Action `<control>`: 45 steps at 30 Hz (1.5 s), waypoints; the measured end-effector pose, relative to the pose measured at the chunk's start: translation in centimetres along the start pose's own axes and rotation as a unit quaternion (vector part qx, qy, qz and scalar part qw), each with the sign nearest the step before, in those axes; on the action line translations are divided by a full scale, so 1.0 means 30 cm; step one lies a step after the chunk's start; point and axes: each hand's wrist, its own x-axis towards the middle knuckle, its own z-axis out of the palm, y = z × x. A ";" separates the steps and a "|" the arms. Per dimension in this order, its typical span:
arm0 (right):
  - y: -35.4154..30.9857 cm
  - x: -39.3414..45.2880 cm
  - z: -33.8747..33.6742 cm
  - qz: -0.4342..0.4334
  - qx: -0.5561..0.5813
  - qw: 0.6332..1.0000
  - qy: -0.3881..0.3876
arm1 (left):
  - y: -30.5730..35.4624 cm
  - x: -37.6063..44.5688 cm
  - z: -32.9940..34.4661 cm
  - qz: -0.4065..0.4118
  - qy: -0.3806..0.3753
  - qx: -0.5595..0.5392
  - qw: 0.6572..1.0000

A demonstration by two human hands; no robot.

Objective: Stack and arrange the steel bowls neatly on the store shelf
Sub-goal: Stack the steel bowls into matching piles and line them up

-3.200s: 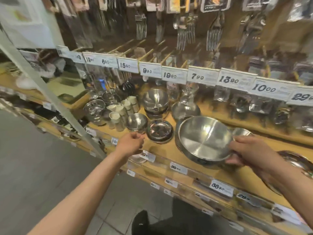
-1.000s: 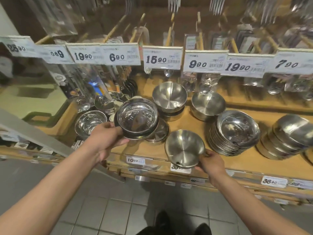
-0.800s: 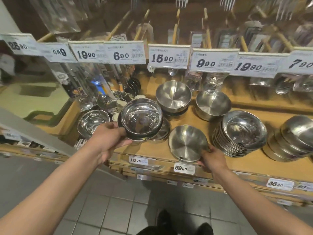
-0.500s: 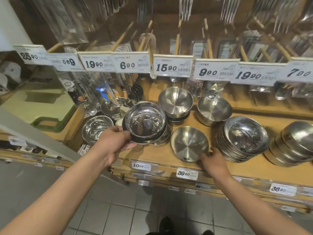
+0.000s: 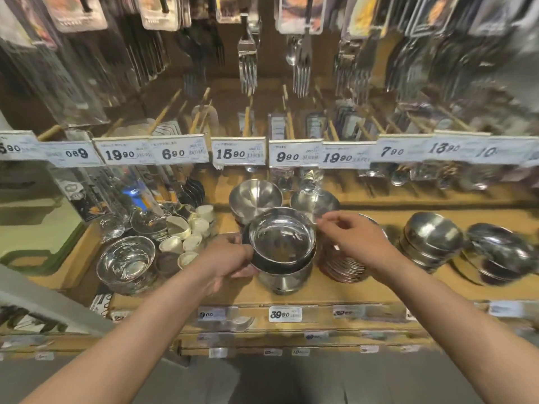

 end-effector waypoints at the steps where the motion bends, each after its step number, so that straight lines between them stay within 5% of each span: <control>1: 0.004 0.000 -0.019 0.009 -0.031 0.999 -0.012 | 0.002 0.003 0.029 0.005 -0.013 0.022 1.000; 10: 0.095 -0.065 -0.136 0.046 -0.210 0.975 0.058 | -0.014 0.028 0.250 0.011 -0.100 0.053 0.993; 15: 0.140 -0.081 -0.219 0.077 -0.039 0.994 0.065 | -0.016 0.030 0.308 0.028 -0.054 0.111 0.992; 20: 0.193 -0.108 -0.378 0.114 0.179 0.973 0.093 | 0.014 0.053 0.288 0.031 -0.021 0.116 0.992; 31: 0.320 -0.169 -0.592 0.146 0.194 0.954 0.174 | 0.089 0.138 0.359 0.043 -0.047 0.112 0.992; 45: 0.398 -0.043 -0.828 0.121 0.193 0.970 0.088 | 0.149 0.290 0.582 0.108 0.164 0.271 0.942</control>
